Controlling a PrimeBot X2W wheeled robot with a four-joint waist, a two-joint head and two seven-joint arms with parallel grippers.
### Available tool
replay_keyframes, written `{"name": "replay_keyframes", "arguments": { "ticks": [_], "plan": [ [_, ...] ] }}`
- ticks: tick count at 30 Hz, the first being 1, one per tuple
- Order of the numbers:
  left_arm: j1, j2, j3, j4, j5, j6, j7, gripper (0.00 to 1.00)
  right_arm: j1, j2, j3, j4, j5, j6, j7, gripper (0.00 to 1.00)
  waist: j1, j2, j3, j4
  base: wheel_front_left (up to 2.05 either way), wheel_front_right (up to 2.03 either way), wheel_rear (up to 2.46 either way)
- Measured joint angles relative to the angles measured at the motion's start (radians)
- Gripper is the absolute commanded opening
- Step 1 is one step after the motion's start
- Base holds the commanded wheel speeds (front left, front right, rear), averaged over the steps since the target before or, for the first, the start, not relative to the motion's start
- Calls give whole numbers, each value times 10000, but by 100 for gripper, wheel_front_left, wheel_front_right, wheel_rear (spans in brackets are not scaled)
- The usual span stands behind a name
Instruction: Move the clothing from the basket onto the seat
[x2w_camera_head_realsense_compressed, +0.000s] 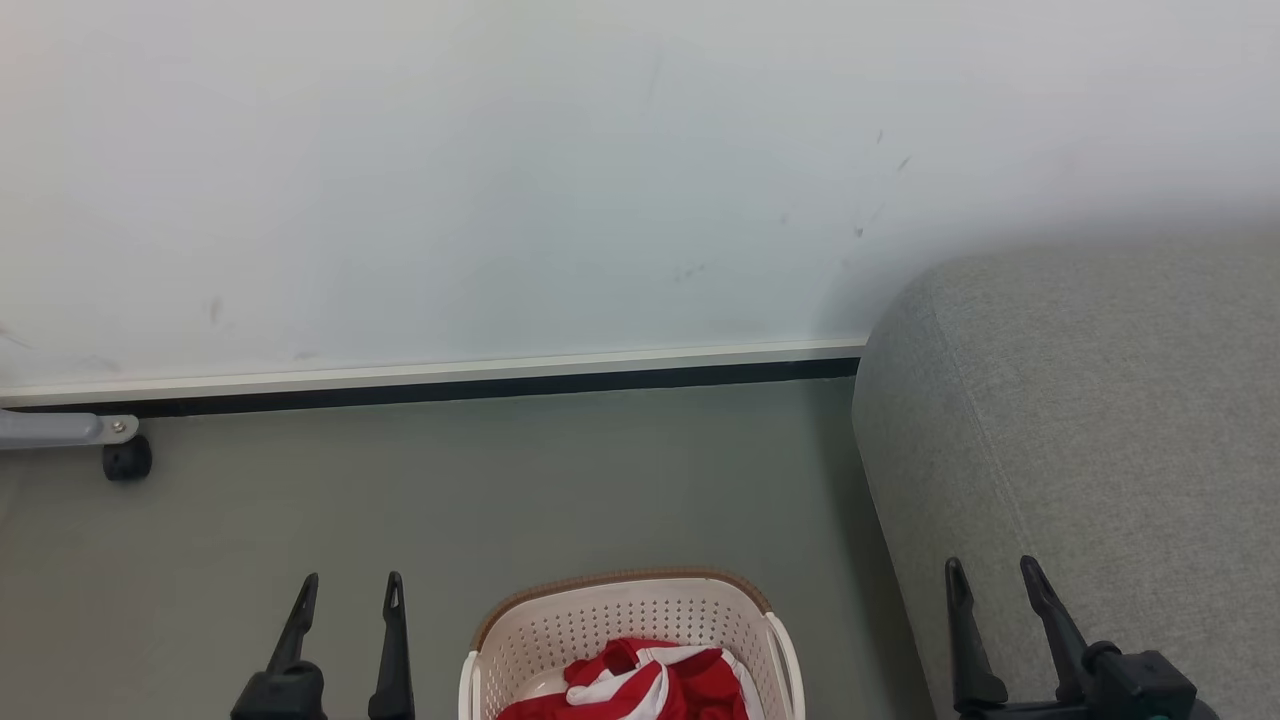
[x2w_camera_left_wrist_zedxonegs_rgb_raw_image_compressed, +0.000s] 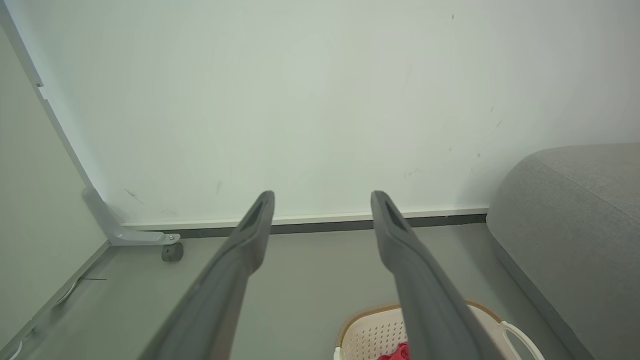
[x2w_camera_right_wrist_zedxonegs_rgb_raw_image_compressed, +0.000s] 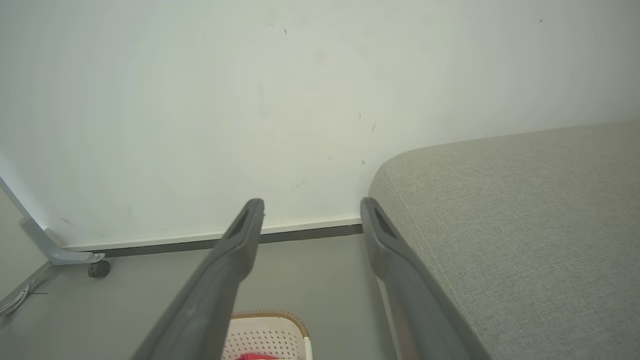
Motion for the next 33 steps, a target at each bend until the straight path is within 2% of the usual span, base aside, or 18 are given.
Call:
{"name": "replay_keyframes", "arguments": {
  "ticks": [2, 33],
  "plan": [
    [58, -4, -13, 4, 242, -4, -31, 100, 12, -6, 19, -21, -132, 0, -6, 100, 0, 0, -1, 0, 0, 0, 0],
    [109, -136, 136, 52, 311, -188, -31, 100, 231, 31, -232, -159, -370, 90, -6, 100, 1, 0, 241, 61, 0, 0, 0]
  ]
}}
